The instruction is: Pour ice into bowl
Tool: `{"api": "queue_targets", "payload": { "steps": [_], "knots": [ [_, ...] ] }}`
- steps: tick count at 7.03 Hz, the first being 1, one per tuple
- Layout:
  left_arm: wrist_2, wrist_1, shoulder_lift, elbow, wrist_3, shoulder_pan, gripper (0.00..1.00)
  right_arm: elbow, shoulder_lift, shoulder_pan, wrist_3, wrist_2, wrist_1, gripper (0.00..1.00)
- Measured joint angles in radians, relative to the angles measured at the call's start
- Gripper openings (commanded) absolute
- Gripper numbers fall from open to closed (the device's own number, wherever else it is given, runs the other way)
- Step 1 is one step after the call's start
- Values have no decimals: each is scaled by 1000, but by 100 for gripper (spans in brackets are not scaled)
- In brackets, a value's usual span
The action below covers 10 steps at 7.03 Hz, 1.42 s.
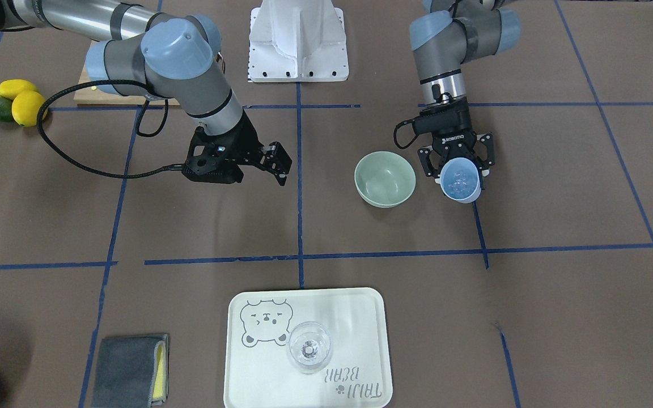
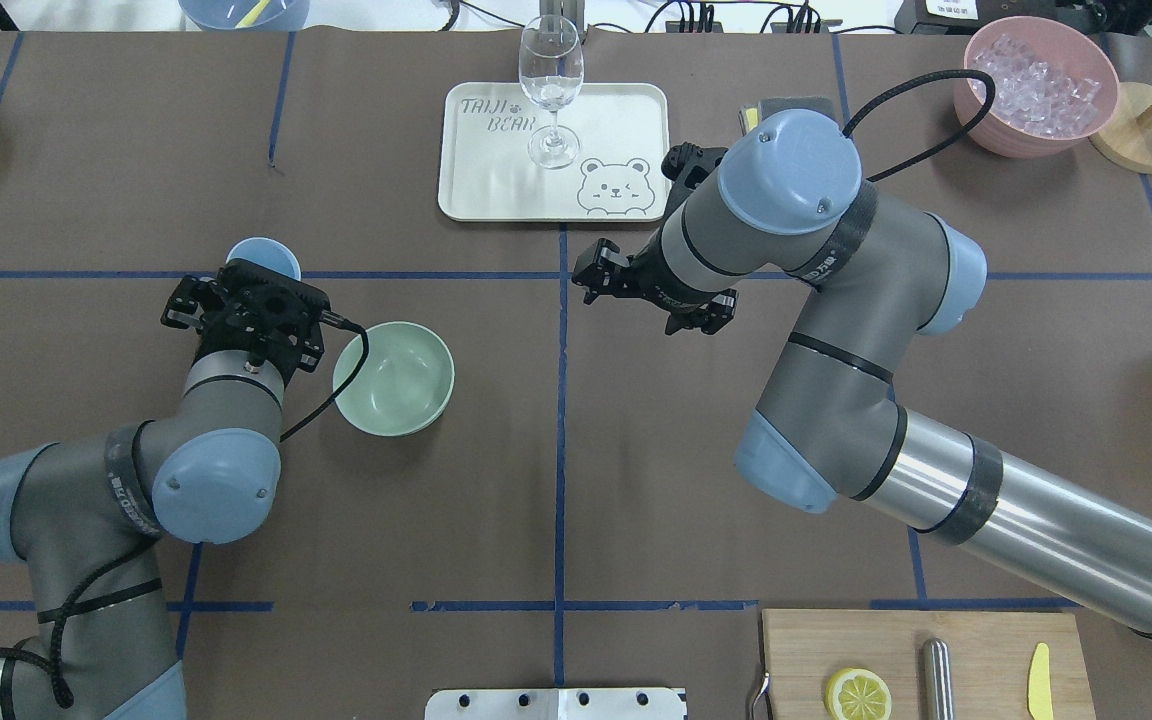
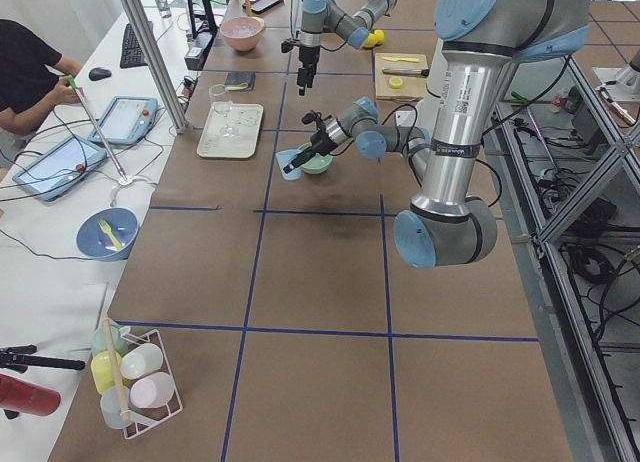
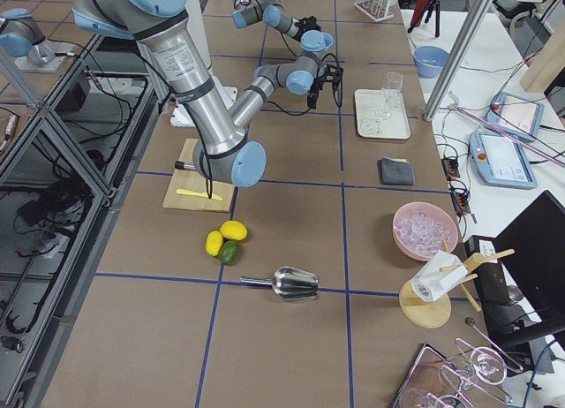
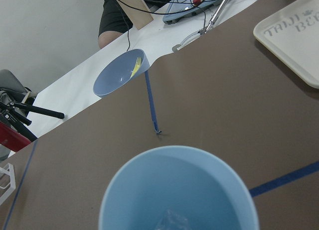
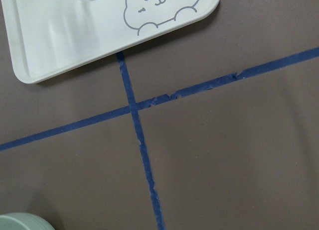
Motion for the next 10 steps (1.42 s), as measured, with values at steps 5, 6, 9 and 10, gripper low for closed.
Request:
{"api": "queue_targets", "payload": {
  "steps": [5,6,9,10],
  "knots": [
    [143,431,-119,0,121,125,0,44,-42,9,-21,15,1,100],
    [145,554,-161,3,123,149,0,44,-42,9,-21,15,2,100],
    [151,737,-201,23,177,184,0,44,-42,12,-21,14,3,100],
    [166,775,-206,24,216,185,0,44,-42,12,-21,13,3,100]
  ]
}}
